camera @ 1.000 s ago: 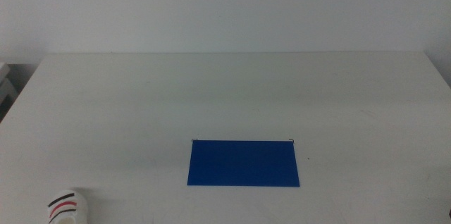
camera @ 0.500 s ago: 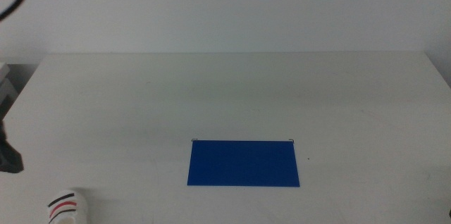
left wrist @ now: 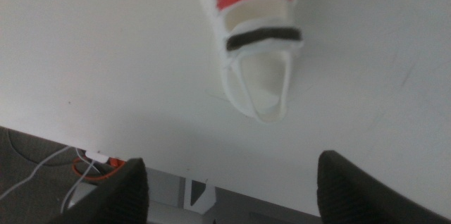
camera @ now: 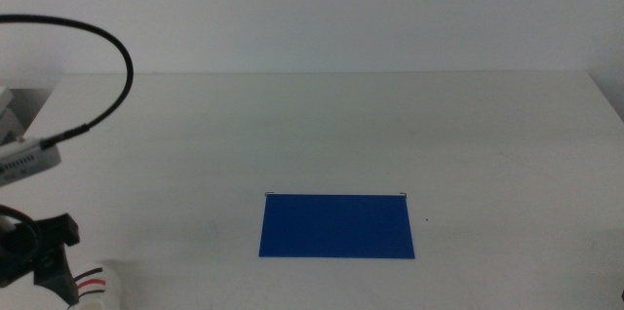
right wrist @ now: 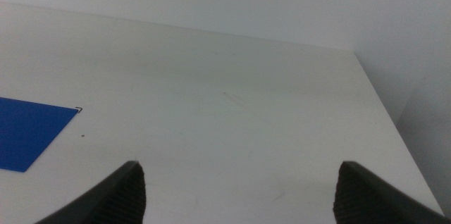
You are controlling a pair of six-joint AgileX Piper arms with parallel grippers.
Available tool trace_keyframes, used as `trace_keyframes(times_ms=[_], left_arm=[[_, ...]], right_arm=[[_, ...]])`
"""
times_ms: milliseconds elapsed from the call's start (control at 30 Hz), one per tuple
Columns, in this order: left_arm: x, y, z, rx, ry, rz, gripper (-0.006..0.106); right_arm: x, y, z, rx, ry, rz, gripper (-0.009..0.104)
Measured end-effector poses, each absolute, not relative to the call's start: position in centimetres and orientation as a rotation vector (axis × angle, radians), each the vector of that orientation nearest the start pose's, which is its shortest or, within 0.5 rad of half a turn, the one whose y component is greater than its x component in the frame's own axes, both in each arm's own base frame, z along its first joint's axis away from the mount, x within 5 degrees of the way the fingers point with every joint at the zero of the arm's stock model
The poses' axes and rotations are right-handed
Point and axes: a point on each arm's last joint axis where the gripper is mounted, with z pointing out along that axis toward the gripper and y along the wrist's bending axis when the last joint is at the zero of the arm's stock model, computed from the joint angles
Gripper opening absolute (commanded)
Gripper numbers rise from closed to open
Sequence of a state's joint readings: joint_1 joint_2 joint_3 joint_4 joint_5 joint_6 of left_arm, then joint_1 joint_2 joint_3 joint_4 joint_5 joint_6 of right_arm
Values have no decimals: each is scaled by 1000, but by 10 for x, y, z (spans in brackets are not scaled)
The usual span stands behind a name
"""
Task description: Use one arm to grab the shoe from the table and place it on the mat.
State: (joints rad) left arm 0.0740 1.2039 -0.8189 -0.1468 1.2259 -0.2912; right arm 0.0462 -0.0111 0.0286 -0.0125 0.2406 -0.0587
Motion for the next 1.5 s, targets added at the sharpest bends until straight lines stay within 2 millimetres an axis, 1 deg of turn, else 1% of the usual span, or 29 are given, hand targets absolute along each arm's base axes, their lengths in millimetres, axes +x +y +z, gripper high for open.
trace_keyframes(times_ms=[133, 367, 467, 633, 733, 833, 933, 1000, 1233, 1500], left_arm=[[187, 1, 252, -665, 3045, -235, 79], [196, 1, 242, -707, 3044, -236, 79], [201, -4, 238, -706, 3042, -210, 79], [210, -20, 230, -677, 3036, -146, 79], [214, -24, 224, -682, 3034, -123, 79], [218, -23, 218, -660, 3053, -97, 83], [222, -22, 212, -645, 3063, -72, 91], [224, -22, 209, -639, 3065, -60, 94], [232, -21, 200, -697, 3037, -36, 94], [239, -21, 186, -727, 3061, -17, 94]], right_arm=[[55, 2, 182, -100, 1739, -21, 78], [55, 2, 182, -100, 1739, -21, 78], [55, 2, 182, -100, 1739, -21, 78], [55, 2, 182, -100, 1739, -21, 78], [55, 2, 182, -100, 1739, -21, 78], [55, 2, 182, -100, 1739, -21, 78], [55, 2, 182, -100, 1739, -21, 78], [55, 2, 182, -100, 1739, -21, 78], [55, 2, 182, -100, 1739, -21, 78], [55, 2, 182, -100, 1739, -21, 78]])
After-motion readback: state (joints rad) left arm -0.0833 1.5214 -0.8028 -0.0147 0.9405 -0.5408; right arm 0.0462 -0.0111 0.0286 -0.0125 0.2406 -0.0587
